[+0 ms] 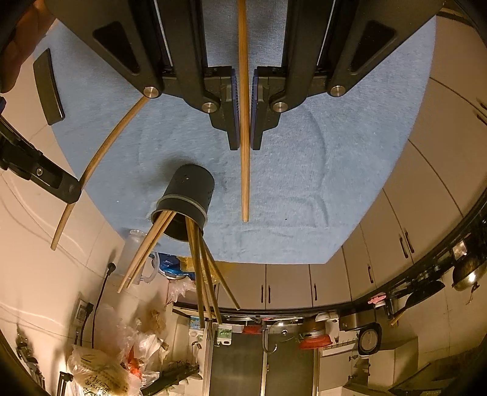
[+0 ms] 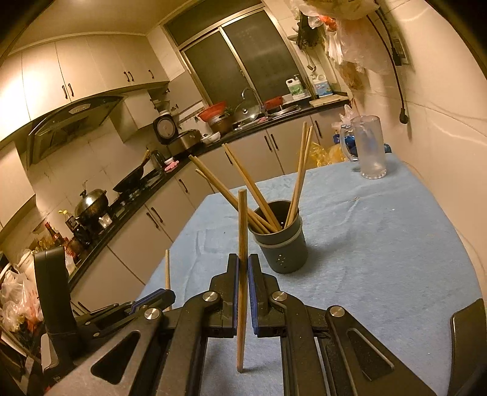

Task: Organize utensils

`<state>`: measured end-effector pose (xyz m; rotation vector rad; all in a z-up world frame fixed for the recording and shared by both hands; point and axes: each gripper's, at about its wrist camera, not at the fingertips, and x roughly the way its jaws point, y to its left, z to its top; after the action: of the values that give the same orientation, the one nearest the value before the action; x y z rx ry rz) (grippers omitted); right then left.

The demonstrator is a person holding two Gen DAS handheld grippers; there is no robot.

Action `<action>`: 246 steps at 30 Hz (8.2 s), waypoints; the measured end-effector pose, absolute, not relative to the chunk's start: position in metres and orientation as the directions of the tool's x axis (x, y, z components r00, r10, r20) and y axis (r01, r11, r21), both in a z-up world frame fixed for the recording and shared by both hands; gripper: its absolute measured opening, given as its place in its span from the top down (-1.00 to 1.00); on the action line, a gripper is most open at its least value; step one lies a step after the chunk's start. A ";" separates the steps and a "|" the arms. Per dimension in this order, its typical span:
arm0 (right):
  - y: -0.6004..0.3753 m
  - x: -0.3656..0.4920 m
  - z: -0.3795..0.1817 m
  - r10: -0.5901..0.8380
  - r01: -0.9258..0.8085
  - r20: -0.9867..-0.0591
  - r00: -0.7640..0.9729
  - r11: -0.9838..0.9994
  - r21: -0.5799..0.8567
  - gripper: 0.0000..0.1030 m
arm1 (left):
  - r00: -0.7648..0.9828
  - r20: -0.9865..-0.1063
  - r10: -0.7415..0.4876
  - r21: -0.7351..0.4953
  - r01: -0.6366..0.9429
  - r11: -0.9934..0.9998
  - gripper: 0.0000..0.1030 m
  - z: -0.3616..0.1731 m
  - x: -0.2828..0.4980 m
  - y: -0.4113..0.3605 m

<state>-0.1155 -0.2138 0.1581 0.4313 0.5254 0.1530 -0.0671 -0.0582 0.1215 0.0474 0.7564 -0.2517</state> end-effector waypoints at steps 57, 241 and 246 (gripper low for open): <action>-0.271 -0.122 0.213 0.142 0.034 -0.359 0.922 0.896 0.443 0.88 | 0.765 -0.540 -0.350 -0.114 0.345 0.932 0.88 0.245 -0.048 -0.085; -0.188 -0.201 0.095 -0.100 0.220 -0.588 0.803 0.966 0.136 -0.55 | 0.782 -0.622 0.038 0.155 0.075 0.985 -0.89 0.085 -0.161 -0.027; -0.188 -0.201 0.096 -0.101 0.218 -0.588 0.803 0.967 0.132 -0.55 | 0.783 -0.621 0.039 0.156 0.075 0.985 -0.89 0.085 -0.161 -0.027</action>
<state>-0.2012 -0.1879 0.0958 0.1975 0.6163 -0.1724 -0.1607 -0.0268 0.0855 0.1760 0.6724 -0.0196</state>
